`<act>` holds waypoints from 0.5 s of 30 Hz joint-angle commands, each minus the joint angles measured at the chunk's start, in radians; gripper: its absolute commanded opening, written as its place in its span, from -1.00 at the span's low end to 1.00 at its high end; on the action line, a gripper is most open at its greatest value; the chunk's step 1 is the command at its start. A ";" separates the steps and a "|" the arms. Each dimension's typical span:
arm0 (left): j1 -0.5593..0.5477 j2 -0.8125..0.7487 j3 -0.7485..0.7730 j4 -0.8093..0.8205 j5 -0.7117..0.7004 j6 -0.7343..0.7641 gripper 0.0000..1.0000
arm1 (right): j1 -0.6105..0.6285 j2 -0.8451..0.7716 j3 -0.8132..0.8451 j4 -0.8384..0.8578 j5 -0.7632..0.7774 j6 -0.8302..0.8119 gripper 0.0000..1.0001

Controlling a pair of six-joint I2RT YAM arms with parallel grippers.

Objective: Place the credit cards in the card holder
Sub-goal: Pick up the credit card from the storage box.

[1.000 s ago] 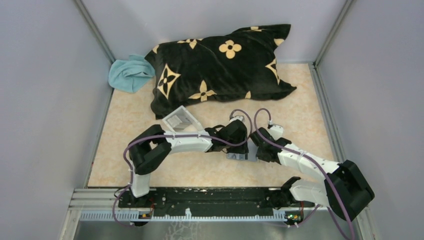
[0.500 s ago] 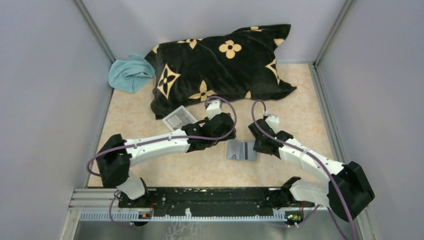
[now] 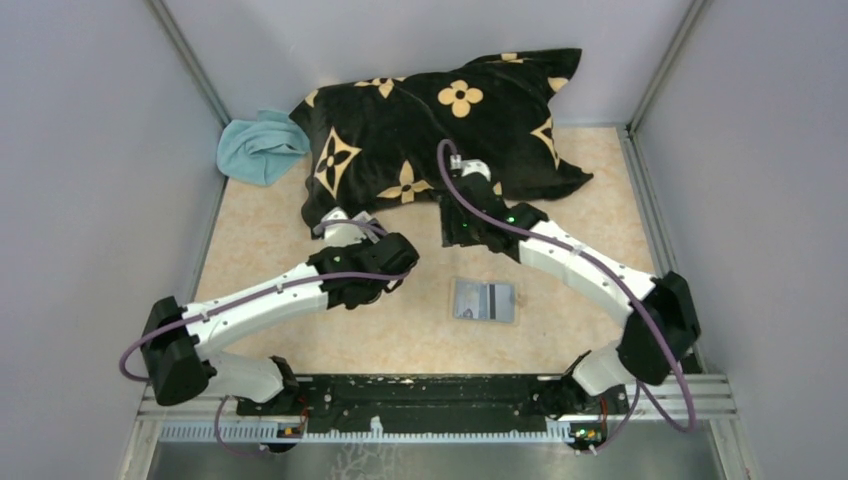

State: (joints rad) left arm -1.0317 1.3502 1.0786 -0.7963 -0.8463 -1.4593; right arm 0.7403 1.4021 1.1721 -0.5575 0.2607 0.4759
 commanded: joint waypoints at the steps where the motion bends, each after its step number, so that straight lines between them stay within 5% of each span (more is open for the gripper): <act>1: 0.053 -0.082 -0.076 -0.155 -0.040 -0.200 0.82 | 0.037 0.154 0.190 0.025 -0.100 -0.130 0.21; 8: 0.099 -0.157 -0.169 -0.309 -0.021 -0.429 0.82 | 0.071 0.393 0.428 0.057 -0.234 -0.190 0.21; 15: 0.125 -0.256 -0.297 -0.280 -0.003 -0.520 0.78 | 0.137 0.602 0.704 0.007 -0.306 -0.227 0.17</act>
State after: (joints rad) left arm -0.9237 1.1458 0.8322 -1.0092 -0.8276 -1.8435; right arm 0.8265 1.9411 1.7348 -0.5484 0.0196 0.2932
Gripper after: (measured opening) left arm 0.896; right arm 0.591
